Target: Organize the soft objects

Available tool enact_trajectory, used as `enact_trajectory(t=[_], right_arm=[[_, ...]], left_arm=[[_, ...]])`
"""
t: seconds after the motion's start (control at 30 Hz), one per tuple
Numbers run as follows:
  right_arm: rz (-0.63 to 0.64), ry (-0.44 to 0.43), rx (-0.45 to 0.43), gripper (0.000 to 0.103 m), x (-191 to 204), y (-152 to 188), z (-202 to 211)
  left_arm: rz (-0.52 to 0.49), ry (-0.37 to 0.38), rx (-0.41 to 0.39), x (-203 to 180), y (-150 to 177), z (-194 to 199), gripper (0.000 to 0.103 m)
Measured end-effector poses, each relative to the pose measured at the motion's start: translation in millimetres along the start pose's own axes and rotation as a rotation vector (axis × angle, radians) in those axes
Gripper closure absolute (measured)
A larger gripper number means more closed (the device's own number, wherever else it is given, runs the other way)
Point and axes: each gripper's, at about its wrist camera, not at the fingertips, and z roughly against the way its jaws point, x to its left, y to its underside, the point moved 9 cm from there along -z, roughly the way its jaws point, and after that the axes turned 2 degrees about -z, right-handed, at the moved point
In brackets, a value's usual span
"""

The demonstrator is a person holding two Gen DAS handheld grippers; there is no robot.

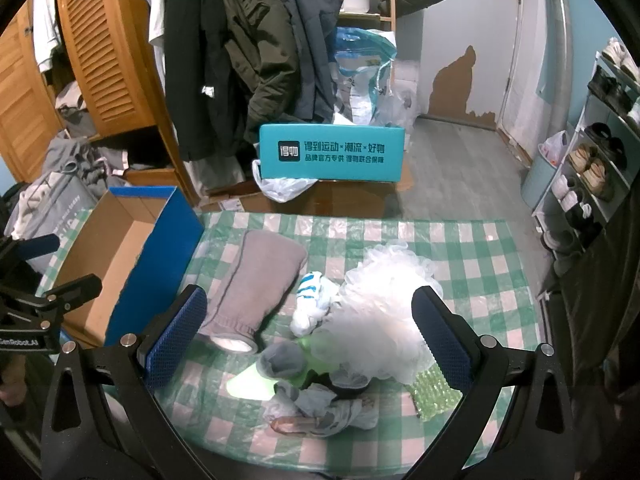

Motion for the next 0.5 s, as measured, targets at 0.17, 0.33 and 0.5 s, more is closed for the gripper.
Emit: enact_trajectory(t=[0.17,0.33,0.5], right_arm=[[0.001,0.001,0.001,0.002,-0.2,-0.2,0.1],[0.002,0.000,0.001,0.002,-0.4,-0.3,0.4],[0.002,0.000,0.001,0.002,-0.4,-0.6,0.6]], left_arm=[[0.000,-0.001,-0.001,0.0,0.0,-0.1,0.001],[-0.001,-0.002,0.000,-0.1,-0.3,-0.1,0.001],[0.001,-0.002,0.003,0.3,0.9,-1.2,0.001]])
